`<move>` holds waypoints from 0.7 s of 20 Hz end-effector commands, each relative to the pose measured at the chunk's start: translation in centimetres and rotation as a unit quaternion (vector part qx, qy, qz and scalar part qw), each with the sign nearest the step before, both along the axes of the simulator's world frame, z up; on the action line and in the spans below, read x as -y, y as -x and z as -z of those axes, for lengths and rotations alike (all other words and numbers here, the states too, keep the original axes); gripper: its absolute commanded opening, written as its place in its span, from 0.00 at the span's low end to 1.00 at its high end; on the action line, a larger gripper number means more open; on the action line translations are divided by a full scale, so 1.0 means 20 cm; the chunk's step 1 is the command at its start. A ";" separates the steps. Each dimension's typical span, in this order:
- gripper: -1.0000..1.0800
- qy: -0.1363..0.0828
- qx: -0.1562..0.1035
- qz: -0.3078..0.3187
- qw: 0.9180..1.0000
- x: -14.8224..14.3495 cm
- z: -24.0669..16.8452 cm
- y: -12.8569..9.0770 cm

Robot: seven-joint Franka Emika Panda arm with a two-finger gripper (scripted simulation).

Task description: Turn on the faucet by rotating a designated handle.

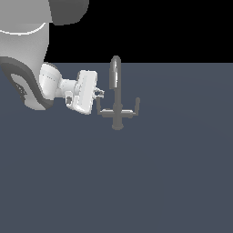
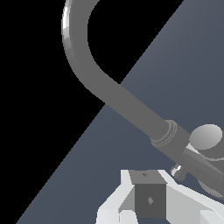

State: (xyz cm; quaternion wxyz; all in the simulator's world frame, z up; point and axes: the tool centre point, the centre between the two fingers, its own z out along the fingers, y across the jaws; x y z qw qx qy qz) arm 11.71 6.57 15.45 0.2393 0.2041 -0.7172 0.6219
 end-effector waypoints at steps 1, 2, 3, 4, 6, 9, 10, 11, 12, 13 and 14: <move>0.00 0.008 -0.023 -0.008 1.000 -0.01 0.04 0.00; 0.00 0.010 -0.031 -0.011 0.999 -0.02 0.05 0.00; 0.00 0.013 -0.038 -0.013 0.999 -0.02 0.06 -0.01; 0.00 0.015 -0.044 -0.015 0.999 -0.03 0.07 -0.01; 0.00 0.018 -0.055 -0.019 0.998 -0.03 0.09 -0.01; 0.00 0.022 -0.066 -0.022 0.997 -0.04 0.11 -0.01; 0.00 0.023 -0.068 -0.023 0.997 -0.04 0.12 -0.01; 0.00 0.024 -0.070 -0.023 0.997 -0.04 0.12 -0.01; 0.00 0.024 -0.071 -0.024 0.997 -0.04 0.12 -0.01; 0.00 0.024 -0.071 -0.024 0.997 -0.05 0.12 -0.01; 0.00 0.024 -0.071 -0.024 0.997 -0.05 0.12 -0.01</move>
